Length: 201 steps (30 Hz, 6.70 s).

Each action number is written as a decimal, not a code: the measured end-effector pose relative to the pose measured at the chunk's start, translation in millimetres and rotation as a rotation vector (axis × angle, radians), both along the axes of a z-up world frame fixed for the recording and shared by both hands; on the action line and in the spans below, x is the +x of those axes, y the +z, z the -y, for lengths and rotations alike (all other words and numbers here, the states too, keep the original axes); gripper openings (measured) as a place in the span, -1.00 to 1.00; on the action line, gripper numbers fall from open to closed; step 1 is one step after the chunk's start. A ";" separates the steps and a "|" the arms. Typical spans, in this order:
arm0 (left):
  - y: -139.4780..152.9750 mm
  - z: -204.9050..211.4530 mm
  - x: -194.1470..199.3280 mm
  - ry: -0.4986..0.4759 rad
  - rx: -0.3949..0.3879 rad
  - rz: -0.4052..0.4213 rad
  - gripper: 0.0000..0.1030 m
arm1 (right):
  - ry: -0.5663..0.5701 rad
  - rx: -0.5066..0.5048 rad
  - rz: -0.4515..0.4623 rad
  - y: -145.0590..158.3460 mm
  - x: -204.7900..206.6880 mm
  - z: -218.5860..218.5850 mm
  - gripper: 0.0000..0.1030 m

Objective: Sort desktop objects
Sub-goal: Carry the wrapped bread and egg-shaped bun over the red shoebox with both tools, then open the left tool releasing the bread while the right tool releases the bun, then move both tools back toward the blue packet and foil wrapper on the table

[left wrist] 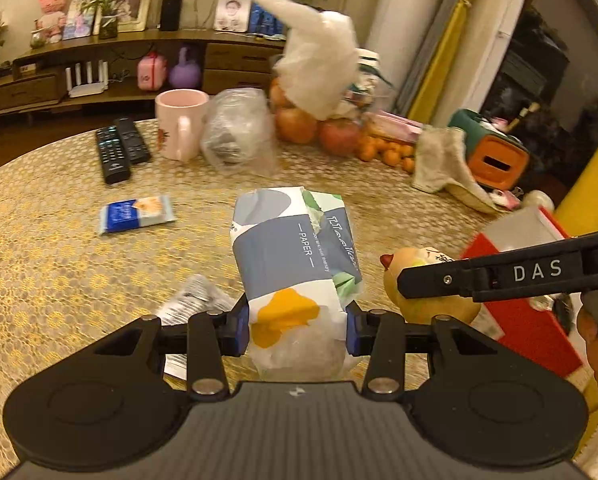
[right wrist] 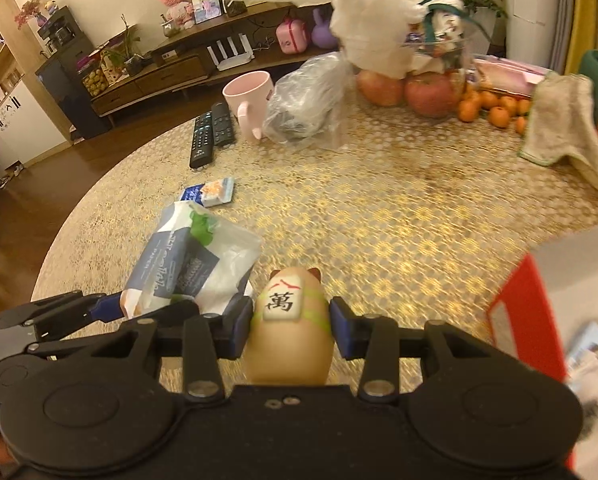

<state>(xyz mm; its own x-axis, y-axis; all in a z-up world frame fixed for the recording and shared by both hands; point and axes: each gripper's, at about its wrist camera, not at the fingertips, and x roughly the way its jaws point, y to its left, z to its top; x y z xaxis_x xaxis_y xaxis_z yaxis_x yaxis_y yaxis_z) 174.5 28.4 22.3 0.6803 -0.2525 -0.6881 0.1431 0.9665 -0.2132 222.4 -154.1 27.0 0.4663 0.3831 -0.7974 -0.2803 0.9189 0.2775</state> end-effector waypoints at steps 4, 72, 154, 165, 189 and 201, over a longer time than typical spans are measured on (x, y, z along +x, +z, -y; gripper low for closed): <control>6.1 18.7 -12.3 -0.028 -0.014 -0.001 -0.19 | -0.005 -0.007 0.015 8.5 -18.1 17.4 -0.21; -41.6 323.7 35.8 -0.447 0.112 -0.177 -0.18 | -0.413 -0.036 -0.006 -44.5 -25.0 314.1 -0.19; 20.9 35.4 -47.3 -0.079 0.086 0.016 0.61 | -0.066 -0.055 0.081 26.1 -81.3 71.1 0.44; 0.2 -38.0 -32.0 0.023 0.105 0.011 0.99 | 0.026 -0.042 0.047 8.3 -61.3 1.0 0.44; -54.4 -135.6 47.6 0.057 0.112 -0.020 1.00 | 0.188 -0.073 -0.005 -38.9 -12.2 -112.0 0.44; -71.3 -147.3 115.5 -0.043 0.201 0.019 1.00 | 0.186 -0.074 -0.098 -76.2 19.7 -147.4 0.44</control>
